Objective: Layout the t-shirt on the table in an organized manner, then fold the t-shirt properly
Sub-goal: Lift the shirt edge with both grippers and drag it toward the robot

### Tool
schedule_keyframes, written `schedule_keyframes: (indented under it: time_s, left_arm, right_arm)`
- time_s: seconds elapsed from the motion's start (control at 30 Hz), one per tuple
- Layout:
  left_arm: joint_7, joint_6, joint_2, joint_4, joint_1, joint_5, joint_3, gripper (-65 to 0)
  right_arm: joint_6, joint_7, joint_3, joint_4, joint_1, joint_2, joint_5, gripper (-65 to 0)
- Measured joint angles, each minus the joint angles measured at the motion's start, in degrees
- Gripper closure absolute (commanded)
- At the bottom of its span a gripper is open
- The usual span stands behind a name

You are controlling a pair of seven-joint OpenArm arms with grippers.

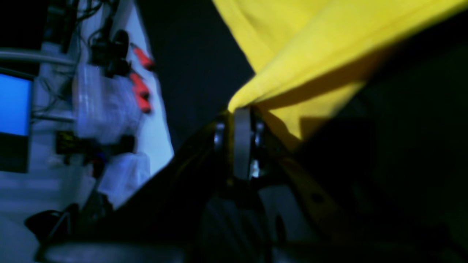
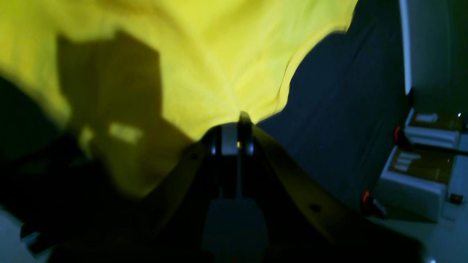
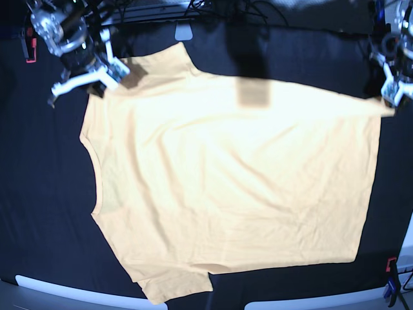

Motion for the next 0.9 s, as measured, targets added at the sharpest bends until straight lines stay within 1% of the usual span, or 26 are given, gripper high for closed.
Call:
schedule_keyframes:
  time_s: [0.1,0.17,0.27,0.33,0.4,0.5,0.57,0.63,0.73,0.83,0.9]
  left_arm:
    - [0.0,-1.9,2.6,-1.7,-4.6,-1.2,0.0,0.0]
    - [0.1,-5.0,4.2,-3.6,-7.3,-1.0,0.0,0.0]
    - [0.3,-8.8,6.3,-6.3,-11.0,-1.0,0.0,0.0]
    - [0.0,-9.9,7.4,-7.5,-13.0,-0.8,0.0,0.0]
    - [-0.2,-12.3,8.0,-8.8,-14.7,-0.8,0.0,0.0]
    - [-0.1,-14.2,8.8,-11.2,-17.0,-0.7,0.0,0.0]
    - [-0.2,-14.7,9.4,-13.5,-19.1,-0.5,0.0,0.0]
    - [-1.5,-15.3,9.7,-15.7,-20.9,-0.5,0.0,0.0]
    - [-1.7,-16.4,10.2,-18.8,-23.3,-0.6,0.0,0.0]
    - [-1.9,-16.5,10.2,-21.4,-25.9,-0.7,0.8,0.0]
    - [-1.9,-16.6,10.2,-23.0,-27.9,-1.3,1.0,0.0]
  right_arm:
    - [0.6,0.6,0.2,-2.2,5.6,-3.1,0.1,0.0]
    - [0.6,0.9,0.2,-3.9,8.9,-4.5,0.1,0.0]
    - [0.7,1.0,0.1,-6.7,13.0,-5.4,0.1,0.0]
    - [0.7,1.1,0.1,-9.1,15.1,-5.7,0.3,0.0]
    - [0.7,1.1,0.1,-11.8,16.8,-6.2,0.9,0.0]
    - [0.7,1.8,0.1,-16.0,19.8,-7.4,1.8,0.0]
    - [0.7,2.4,0.1,-18.3,21.9,-8.4,2.8,0.0]
    - [1.0,3.0,0.1,-20.4,24.0,-9.6,3.1,0.0]
    - [4.0,4.2,0.1,-23.6,26.9,-11.6,3.1,0.0]
    - [5.7,5.0,0.1,-27.1,30.0,-13.9,3.1,0.0]
    - [6.5,5.0,0.0,-29.3,32.3,-14.9,3.1,0.0]
